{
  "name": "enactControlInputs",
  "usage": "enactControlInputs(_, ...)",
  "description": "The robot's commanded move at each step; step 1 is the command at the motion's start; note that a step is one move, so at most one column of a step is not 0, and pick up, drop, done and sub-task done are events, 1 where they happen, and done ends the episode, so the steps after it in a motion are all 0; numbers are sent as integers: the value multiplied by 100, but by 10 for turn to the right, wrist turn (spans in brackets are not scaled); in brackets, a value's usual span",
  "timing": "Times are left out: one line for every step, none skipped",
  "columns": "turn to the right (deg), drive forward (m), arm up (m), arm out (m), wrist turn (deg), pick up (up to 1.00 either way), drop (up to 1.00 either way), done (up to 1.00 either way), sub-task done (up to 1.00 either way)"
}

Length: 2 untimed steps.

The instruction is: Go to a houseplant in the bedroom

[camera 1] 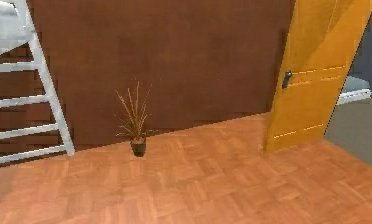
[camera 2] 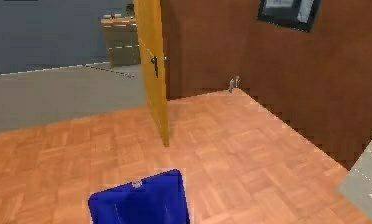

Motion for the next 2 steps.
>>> enactControlInputs(-240, 0, 0, 0, 0, 0, 0, 0, 0)
enactControlInputs(-30, 0, 0, 0, 0, 0, 0, 0, 0)
